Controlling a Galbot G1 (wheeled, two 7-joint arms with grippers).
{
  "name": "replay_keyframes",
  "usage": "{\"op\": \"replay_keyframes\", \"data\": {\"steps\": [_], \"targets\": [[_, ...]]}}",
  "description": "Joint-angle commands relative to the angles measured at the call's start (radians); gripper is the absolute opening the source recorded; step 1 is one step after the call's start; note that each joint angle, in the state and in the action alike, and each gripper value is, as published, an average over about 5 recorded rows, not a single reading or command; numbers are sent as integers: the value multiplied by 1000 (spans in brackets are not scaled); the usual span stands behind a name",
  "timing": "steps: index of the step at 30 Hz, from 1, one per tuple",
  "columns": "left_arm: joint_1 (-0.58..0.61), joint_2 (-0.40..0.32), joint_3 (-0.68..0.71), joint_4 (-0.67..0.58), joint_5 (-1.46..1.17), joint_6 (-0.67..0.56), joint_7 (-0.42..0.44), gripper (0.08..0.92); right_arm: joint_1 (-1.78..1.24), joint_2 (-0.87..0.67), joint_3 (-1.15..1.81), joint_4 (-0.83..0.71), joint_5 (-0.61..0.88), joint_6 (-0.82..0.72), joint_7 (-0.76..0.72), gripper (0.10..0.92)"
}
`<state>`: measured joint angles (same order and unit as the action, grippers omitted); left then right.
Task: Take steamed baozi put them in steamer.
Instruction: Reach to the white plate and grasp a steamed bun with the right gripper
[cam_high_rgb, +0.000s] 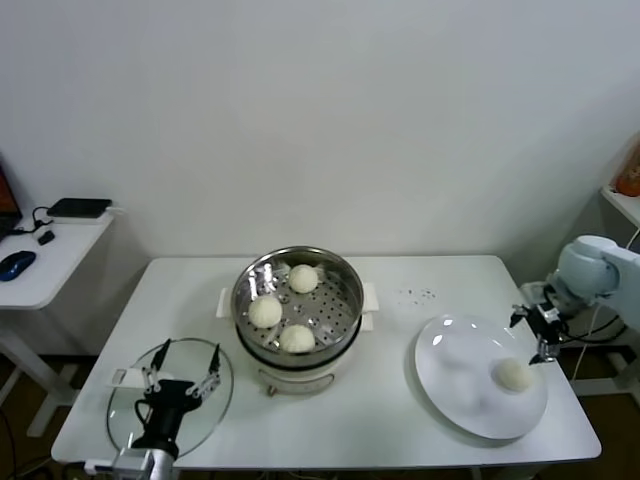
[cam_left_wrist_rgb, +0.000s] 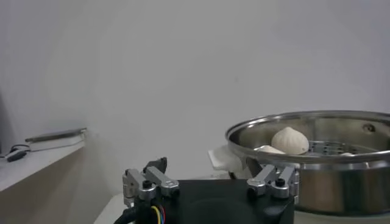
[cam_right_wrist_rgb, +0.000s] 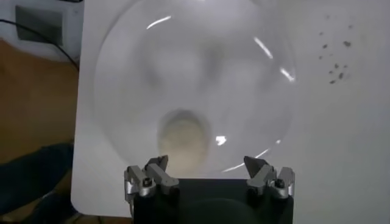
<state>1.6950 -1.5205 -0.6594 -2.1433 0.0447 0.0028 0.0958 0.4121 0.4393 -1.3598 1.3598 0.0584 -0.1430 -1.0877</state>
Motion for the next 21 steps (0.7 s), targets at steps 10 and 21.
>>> {"op": "replay_keyframes", "data": {"steps": [10,21], "targets": [[0,-3,-2,13,5,0,0,823,-278,45,204,-107,-120,37,-6,823],[2,-1,-5,19,4,-1,-1,823,-305,78,229,-137,-126,51,4,823]]}}
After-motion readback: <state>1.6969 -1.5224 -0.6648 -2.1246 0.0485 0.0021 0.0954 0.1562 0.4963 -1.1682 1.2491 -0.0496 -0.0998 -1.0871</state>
